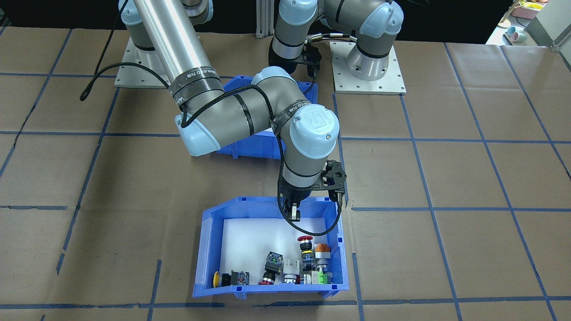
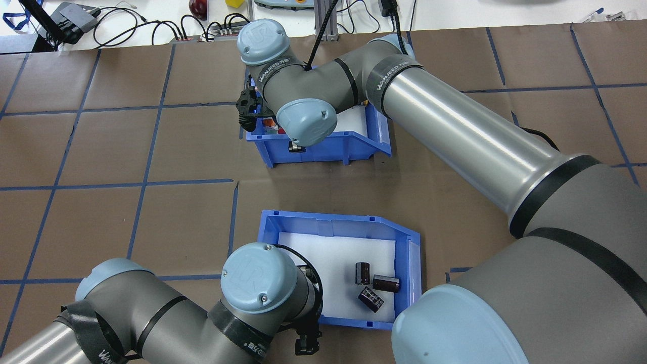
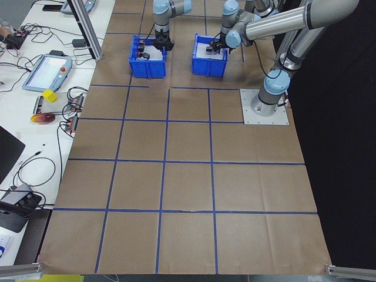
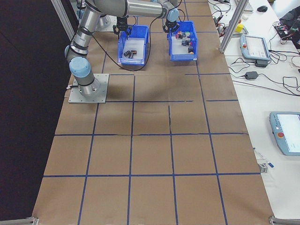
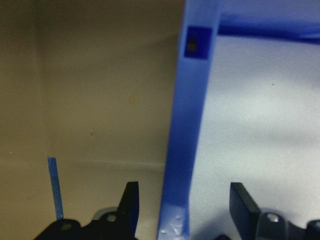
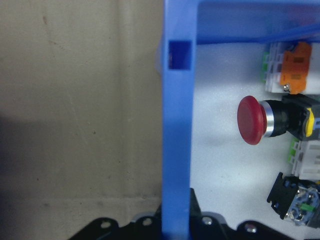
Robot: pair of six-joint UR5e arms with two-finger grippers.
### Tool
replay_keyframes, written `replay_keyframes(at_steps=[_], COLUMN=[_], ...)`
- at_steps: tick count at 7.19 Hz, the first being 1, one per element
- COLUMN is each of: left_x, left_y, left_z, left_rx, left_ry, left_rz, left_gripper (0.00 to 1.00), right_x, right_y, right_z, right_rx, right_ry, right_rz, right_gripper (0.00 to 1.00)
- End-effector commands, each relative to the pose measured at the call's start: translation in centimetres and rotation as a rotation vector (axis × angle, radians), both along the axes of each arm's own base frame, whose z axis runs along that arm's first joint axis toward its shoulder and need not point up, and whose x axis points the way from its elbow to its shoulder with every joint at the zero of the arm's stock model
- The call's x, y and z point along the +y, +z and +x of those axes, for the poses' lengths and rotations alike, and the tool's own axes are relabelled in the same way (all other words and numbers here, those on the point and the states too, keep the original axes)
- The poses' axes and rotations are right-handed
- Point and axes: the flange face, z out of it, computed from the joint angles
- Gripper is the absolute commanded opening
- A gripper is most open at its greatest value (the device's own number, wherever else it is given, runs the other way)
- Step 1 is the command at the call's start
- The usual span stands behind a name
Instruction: Place battery box in front
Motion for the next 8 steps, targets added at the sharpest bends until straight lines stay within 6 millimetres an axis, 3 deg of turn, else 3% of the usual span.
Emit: replay_keyframes(at_steps=[1, 2, 3, 6, 8], left_x=[-0.1, -0.1, 0.0, -1.2, -6.4], left_y=[0.0, 0.3, 0.7, 5.0, 8.3], left_z=[-0.4, -0.3, -0.2, 1.7, 5.3], left_rx=[0.026, 0.029, 0.024, -0.029, -0.04], left_ry=[-0.006, 0.001, 0.0, -0.065, -0.021], left_rz=[-0.021, -0.029, -0.041, -0.082, -0.066], left_gripper=[0.07, 0.0, 0.0, 0.0, 0.0], right_x=[-1.3, -2.4, -3.4, -5.7, -4.8], right_y=[4.1, 4.3, 4.8, 4.7, 4.5], right_z=[-0.3, -2.1, -4.7, -16.1, -22.4], right_rx=[-0.017, 0.024, 0.053, 0.098, 0.116], right_ry=[-0.009, -0.033, -0.066, -0.08, -0.043], right_rz=[-0.071, -0.086, -0.093, -0.013, 0.039], right_gripper=[0.07, 0.07, 0.07, 0.08, 0.08])
